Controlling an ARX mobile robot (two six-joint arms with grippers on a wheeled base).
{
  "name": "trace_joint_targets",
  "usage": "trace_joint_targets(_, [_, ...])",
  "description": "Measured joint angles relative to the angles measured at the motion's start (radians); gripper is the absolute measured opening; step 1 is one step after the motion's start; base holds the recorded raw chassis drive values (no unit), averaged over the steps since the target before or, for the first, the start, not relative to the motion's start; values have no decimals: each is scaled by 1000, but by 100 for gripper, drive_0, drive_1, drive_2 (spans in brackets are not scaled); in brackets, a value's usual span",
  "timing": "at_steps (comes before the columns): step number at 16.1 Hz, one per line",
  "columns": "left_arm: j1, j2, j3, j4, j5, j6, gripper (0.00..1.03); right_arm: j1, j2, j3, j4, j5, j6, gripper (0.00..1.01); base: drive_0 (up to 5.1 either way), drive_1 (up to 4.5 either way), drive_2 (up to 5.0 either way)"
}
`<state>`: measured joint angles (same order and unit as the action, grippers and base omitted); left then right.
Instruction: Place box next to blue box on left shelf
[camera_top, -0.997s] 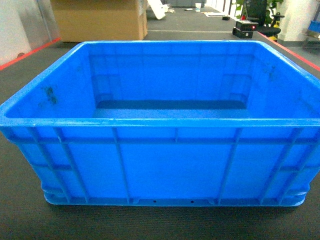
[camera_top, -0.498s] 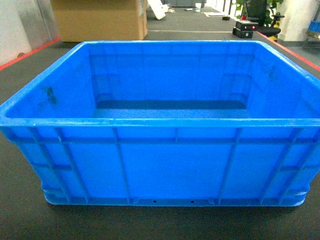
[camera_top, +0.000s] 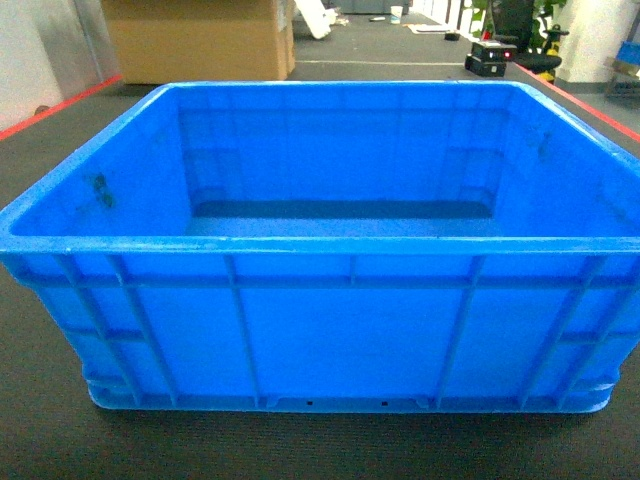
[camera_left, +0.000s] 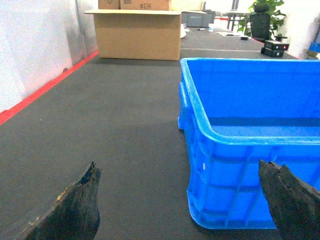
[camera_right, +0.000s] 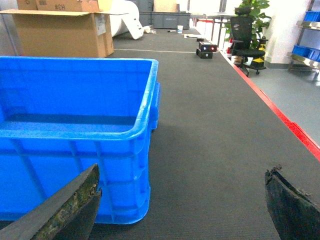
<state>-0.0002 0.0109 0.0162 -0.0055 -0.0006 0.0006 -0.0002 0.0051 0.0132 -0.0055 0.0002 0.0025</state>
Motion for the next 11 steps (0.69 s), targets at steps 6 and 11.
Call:
trace_joint_targets(6, [-2, 1, 0, -6, -9, -2, 98, 0, 0, 0, 0, 0, 0, 98, 0, 0, 0])
trace_joint_targets(11, [-212, 211, 42, 16, -426, -73, 98, -38, 167, 55, -85, -111, -19, 98, 0, 0, 0])
